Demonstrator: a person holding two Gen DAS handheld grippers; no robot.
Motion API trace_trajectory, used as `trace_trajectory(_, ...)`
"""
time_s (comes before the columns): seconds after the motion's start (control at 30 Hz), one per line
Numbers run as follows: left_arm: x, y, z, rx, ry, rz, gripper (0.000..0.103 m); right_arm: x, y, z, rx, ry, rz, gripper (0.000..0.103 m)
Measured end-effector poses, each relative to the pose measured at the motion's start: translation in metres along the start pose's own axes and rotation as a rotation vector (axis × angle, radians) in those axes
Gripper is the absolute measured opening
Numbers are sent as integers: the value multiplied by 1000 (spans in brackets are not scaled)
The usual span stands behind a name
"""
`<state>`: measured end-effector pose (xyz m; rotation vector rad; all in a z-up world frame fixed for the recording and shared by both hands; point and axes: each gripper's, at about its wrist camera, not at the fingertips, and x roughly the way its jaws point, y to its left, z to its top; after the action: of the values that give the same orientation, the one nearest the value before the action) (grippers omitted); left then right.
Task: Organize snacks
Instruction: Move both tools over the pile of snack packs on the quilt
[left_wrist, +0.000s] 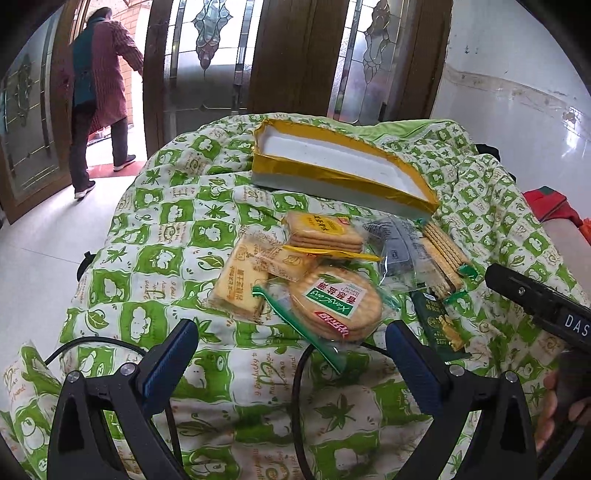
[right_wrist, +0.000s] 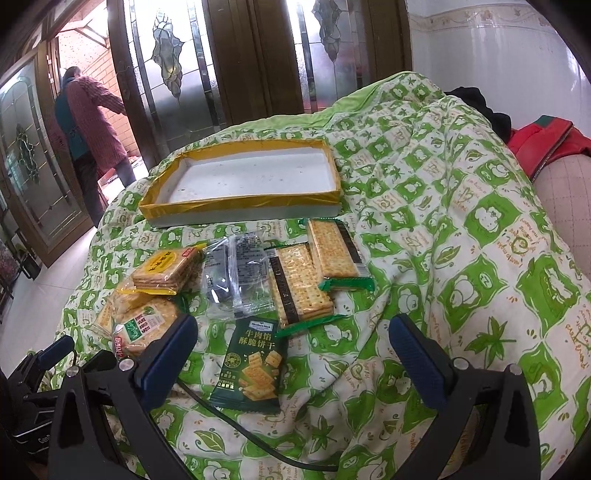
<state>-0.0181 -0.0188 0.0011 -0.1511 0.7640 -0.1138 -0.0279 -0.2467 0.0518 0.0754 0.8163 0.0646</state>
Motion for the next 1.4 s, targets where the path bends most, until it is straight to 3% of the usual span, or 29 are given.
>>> trace_trajectory(0.57,0,-8,5,23,28,8,102,-2,0,4,6,18,4,103)
trace_trajectory(0.87,1,-14,10,42,57,15,102,4,-3,17,-36,84,10,103)
trace_trajectory(1.4,11,-28,27,72,82,-40,102,15,-16,35,-63,120,7,103)
